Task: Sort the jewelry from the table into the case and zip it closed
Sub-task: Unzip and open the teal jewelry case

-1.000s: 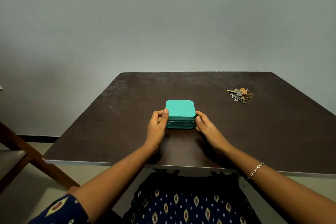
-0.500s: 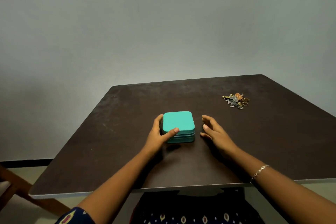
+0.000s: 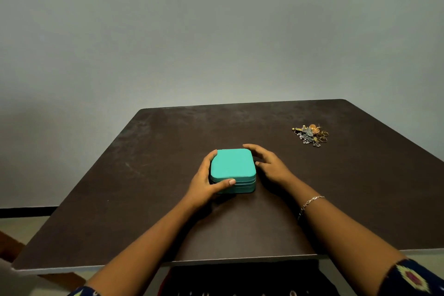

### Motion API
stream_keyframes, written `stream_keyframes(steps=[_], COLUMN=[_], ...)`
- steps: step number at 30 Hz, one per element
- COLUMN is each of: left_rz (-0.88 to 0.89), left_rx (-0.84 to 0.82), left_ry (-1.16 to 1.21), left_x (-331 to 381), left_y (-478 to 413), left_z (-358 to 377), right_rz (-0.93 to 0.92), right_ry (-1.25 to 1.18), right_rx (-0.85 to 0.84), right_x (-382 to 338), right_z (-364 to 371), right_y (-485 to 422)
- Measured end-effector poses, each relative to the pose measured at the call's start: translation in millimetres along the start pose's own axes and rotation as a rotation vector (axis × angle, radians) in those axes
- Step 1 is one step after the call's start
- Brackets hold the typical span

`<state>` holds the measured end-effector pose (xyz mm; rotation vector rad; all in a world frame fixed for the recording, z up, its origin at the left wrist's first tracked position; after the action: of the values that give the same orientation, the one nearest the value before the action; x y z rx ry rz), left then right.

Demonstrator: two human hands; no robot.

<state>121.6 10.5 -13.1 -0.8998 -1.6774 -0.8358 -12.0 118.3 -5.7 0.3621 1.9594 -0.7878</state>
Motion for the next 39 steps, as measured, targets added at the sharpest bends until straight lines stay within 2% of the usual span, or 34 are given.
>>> stream_keyframes(steps=[11,14,27,39], left_rz=[0.001,0.0,-0.001,0.017], left_rx=[0.021,0.023,0.03,0.043], left_ry=[-0.004,-0.011,-0.042,-0.078], left_x=[0.1,-2.0,-2.2,1.2], left_y=[-1.4,-2.9,-1.4,-0.7], left_z=[-1.4,-1.4,-1.1,-0.9], right_rz=[-0.066,-0.084,0.028,0.033], right_ry=[-0.104,-0.046,0.164,0.223], right_rx=[-0.074,-0.069,0.228,0.29], right_x=[-3.4,-2.5,19.7,10.6], right_z=[7.2,4.7,-18.7,-23.8], right_y=[-19.1,-23.4,-19.8,-14.9])
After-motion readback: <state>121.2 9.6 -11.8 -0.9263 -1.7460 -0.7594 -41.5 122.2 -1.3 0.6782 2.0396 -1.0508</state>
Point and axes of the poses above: each hand's wrist, its own y-axis away from the middle knuckle, its own z-axis out of the palm, x = y × z, the point moved 8 cm from there along -y, towards the middle knuckle, and after that the axes turned 15 degrees about -z, right-handed, at the moved point
